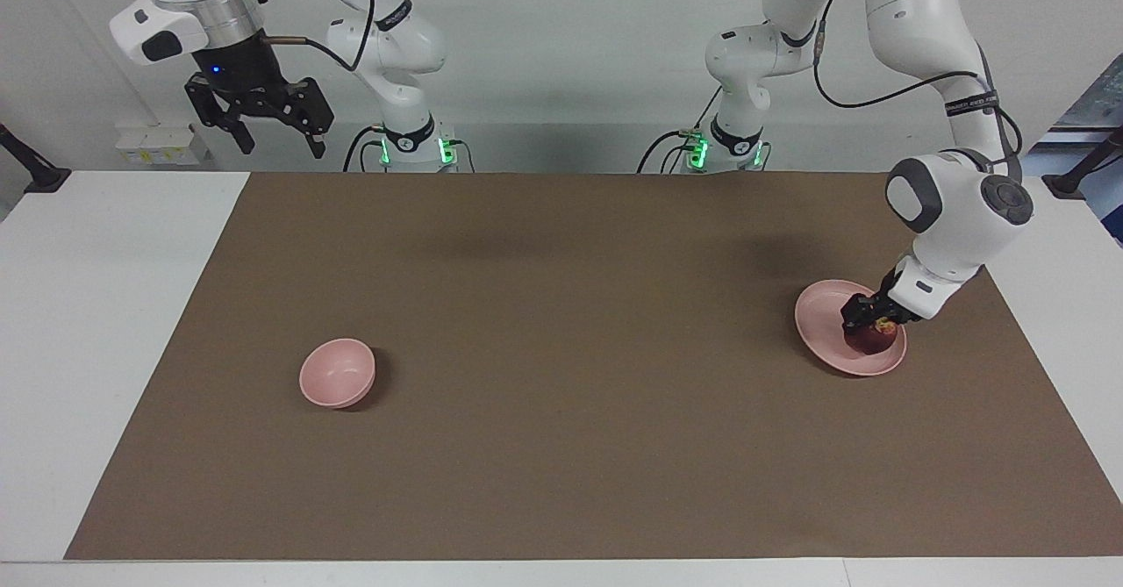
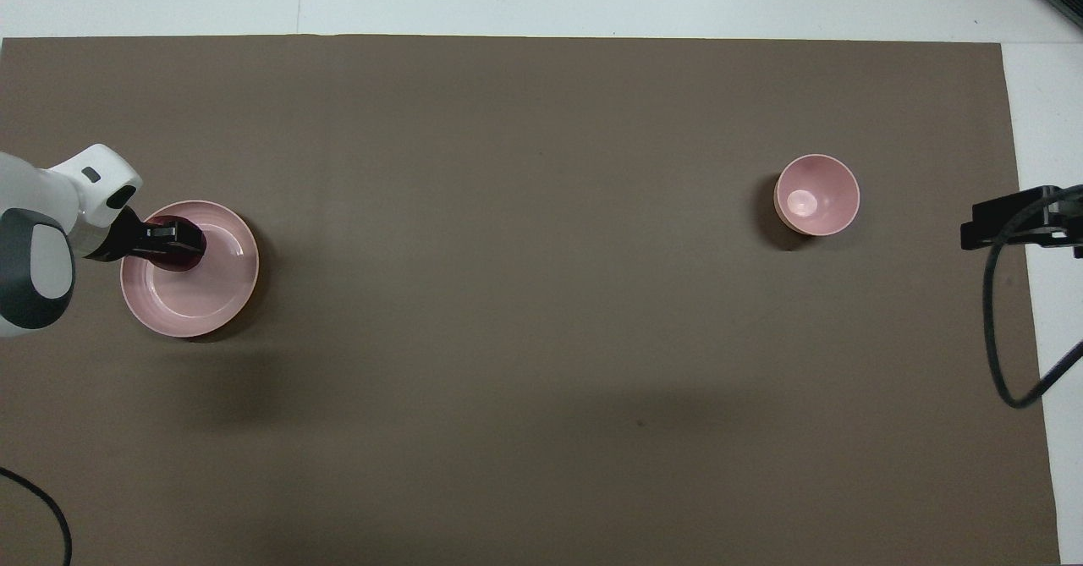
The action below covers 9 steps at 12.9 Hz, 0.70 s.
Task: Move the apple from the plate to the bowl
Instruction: 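Lower the left gripper onto the red apple on the pink plate and close, then lift the red apple with the left gripper and carry it toward the bowl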
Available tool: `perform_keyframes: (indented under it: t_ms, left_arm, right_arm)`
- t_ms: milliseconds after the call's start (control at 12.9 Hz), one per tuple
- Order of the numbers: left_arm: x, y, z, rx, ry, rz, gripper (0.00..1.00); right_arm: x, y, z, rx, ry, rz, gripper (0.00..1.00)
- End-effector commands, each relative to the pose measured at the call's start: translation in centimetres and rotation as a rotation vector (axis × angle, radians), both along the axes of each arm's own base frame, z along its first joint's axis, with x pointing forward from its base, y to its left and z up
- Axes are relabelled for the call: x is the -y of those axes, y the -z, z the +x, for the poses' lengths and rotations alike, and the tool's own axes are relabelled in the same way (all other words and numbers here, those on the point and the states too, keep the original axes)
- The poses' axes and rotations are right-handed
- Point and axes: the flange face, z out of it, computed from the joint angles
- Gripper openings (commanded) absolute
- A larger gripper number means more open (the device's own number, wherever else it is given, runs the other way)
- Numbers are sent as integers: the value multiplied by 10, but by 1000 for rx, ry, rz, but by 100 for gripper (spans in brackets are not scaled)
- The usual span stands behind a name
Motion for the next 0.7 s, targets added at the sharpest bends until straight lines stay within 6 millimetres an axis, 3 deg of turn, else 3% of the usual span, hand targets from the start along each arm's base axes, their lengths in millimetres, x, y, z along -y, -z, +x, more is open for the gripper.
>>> perform_keyframes:
  t_ms: [0, 389, 622]
  left_arm:
    - [7, -5, 6, -14, 15, -12, 0]
    - [31, -28, 31, -52, 61, -20, 0]
    - [35, -30, 32, -65, 65, -21, 0]
  right_arm:
    - [3, -3, 0, -4, -14, 21, 100]
    - [3, -3, 0, -4, -14, 21, 100]
    - [3, -3, 0, -4, -14, 21, 100]
